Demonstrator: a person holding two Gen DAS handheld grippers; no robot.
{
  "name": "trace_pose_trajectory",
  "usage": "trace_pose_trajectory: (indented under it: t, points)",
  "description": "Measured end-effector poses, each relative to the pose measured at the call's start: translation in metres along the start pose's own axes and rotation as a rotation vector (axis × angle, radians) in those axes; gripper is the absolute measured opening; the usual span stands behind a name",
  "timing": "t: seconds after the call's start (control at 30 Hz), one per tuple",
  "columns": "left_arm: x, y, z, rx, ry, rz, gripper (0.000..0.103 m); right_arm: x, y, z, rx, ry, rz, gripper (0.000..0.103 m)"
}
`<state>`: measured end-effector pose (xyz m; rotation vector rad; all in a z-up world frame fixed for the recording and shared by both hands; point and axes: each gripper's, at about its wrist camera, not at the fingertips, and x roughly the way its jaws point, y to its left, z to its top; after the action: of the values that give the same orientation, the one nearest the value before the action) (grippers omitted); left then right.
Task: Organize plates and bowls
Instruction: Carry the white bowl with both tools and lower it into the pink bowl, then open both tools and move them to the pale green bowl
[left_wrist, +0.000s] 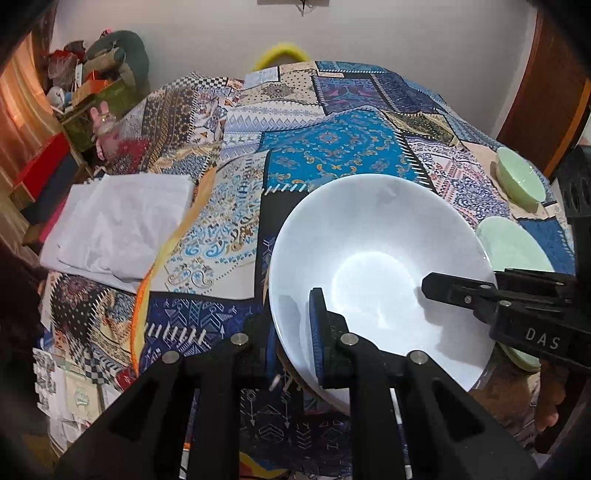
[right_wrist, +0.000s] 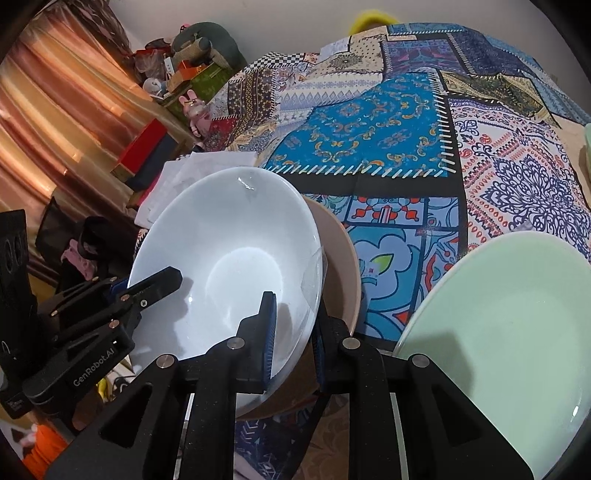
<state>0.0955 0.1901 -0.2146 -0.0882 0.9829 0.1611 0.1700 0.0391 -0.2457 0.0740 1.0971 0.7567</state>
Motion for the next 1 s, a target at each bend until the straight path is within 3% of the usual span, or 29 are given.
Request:
trace_pose_trajectory:
  t: [0.13,0.23,0.6,0.77,0.87,1.0]
  points:
    - [0.004,-0.008,0.001,0.058,-0.008,0.106,0.016,0.003,0.0,0.001,-0.004,0.01,0.004,0.017]
    - [0.017,-0.004,-0.002,0.058,0.034,0.081,0.017,0.008,0.004,0.0,-0.032,0.016,-0.024,0.018]
    - [0.028,0.0,-0.005,0.015,0.062,0.041,0.024,0.005,0.013,0.006,-0.163,0.021,-0.114,0.022]
    - [0.032,0.006,-0.004,-0.025,0.089,-0.014,0.026,-0.015,0.008,0.011,-0.156,-0.043,-0.087,0.045]
    - [0.03,0.006,-0.004,-0.033,0.096,-0.022,0.026,-0.018,0.007,0.011,-0.177,-0.037,-0.108,0.047]
    - [0.012,0.003,0.0,-0.027,0.05,-0.006,0.026,-0.03,0.001,0.009,-0.187,-0.045,-0.112,0.05]
